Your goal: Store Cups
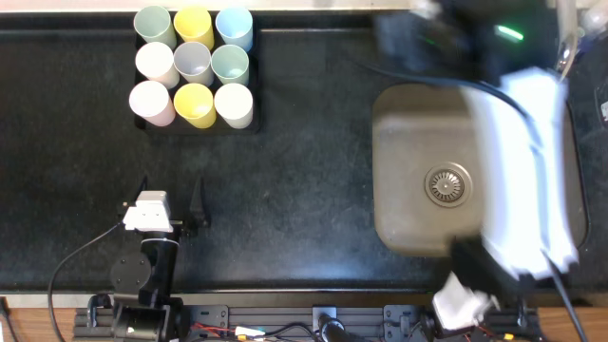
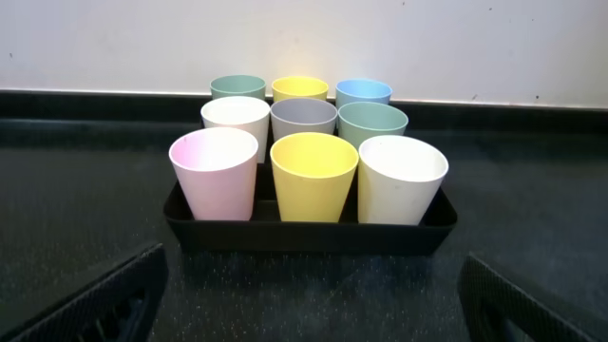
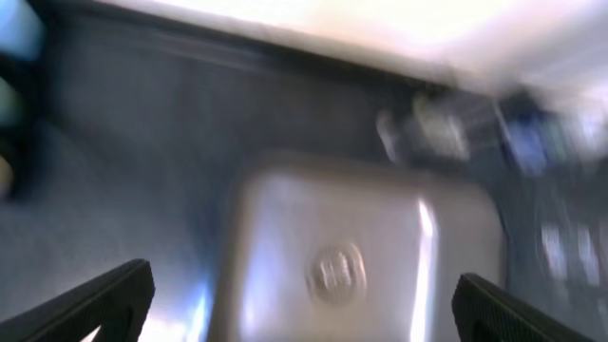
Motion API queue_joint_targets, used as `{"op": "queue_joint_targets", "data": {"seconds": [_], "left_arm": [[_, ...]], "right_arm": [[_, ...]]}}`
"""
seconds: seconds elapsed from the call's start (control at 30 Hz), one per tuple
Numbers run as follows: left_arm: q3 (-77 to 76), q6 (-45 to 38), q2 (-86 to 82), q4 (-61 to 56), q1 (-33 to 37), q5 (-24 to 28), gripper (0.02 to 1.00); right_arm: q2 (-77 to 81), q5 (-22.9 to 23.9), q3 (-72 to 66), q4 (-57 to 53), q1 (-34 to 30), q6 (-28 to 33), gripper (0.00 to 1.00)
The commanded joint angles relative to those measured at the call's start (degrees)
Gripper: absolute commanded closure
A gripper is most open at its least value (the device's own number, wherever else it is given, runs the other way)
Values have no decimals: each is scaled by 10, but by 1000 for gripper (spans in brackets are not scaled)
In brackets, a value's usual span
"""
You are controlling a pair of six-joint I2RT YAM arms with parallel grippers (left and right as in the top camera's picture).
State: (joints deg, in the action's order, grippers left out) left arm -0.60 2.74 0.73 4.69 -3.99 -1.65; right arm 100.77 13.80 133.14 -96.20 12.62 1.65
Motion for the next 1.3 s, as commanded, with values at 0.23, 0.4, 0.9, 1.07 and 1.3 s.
{"op": "queue_joint_targets", "data": {"seconds": [0.23,0.4,0.9,1.07,1.3], "left_arm": [[2,-11,-6,0,2,5,20],[2,-11,-6,0,2,5,23],[2,-11,-6,0,2,5,20],[2,-10,-6,0,2,5,20],[2,-11,-6,0,2,5,23]], "right_arm": [[-480,-102,-664,328,-87,-2,5],[-726,35,-955,705,-87,89,3],[-1002,35,-1243,813,-85,89,5],[-1004,35,-1281,813,-85,89,7],[-1006,34,-1286,819,-85,89,5]]}}
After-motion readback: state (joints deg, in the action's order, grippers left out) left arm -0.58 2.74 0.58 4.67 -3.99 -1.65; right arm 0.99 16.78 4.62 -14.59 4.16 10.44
